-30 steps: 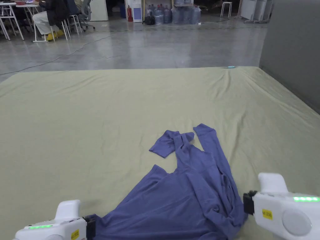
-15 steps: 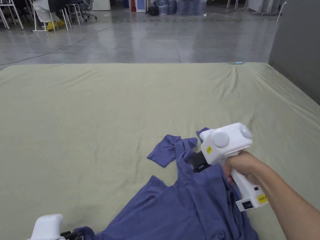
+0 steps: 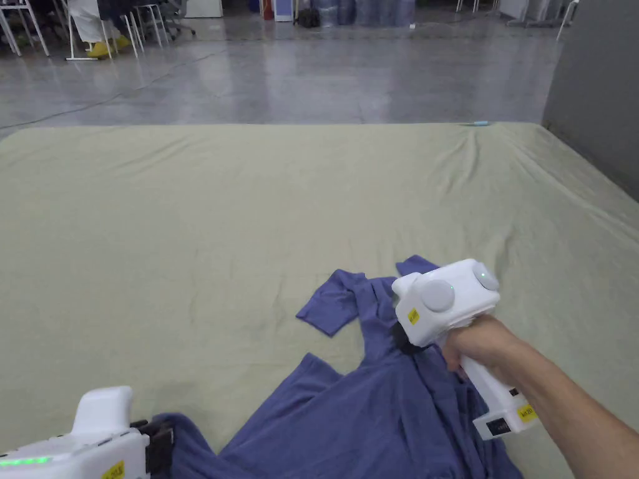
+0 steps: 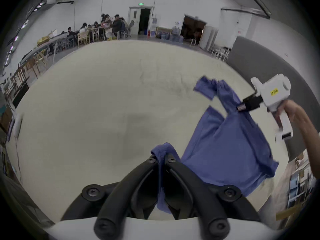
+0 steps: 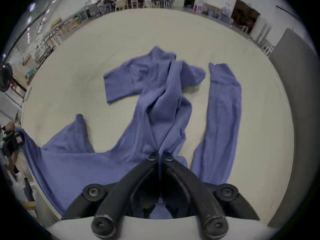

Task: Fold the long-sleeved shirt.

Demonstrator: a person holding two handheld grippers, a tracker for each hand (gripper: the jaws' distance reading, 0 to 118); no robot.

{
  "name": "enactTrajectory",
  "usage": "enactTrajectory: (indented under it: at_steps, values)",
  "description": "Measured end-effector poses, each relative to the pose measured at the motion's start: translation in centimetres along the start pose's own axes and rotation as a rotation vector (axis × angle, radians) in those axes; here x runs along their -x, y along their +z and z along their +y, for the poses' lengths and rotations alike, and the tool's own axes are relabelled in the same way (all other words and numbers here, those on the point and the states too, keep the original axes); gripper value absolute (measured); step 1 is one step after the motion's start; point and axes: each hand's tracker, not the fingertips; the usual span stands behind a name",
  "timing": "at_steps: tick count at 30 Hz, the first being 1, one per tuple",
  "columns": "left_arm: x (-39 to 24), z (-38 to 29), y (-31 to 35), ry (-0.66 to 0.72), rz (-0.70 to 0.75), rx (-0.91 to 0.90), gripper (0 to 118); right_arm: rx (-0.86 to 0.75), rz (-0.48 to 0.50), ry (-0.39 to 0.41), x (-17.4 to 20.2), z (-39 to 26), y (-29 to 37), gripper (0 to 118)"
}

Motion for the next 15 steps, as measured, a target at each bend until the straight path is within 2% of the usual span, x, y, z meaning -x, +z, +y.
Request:
enactTrajectory:
  at_steps: [4, 6, 11, 13, 15]
  values:
    - [-1.2, 7.0, 2.5, -0.004, -0.032, -0.127, 0, -0.155, -0.012, -0.039, -1.8, 2.0, 6.5, 0]
    - [-2.2, 11.1, 4.0, -0.04, -0.028, -0.219, 0, -0.245, -0.054, -0.042, -2.9, 3.4, 10.5, 0]
    - [-5.6, 21.9, 7.7, -0.18, 0.017, -0.426, 0, -0.457, -0.1, -0.107, -6.4, 7.9, 21.5, 0]
    - [-7.0, 26.3, 8.7, -0.23, 0.079, -0.498, 0, -0.523, -0.127, -0.12, -7.5, 9.9, 25.4, 0]
    - [-8.2, 30.9, 9.9, -0.233, 0.065, -0.572, 0, -0.61, -0.106, -0.149, -8.8, 12.3, 29.0, 0]
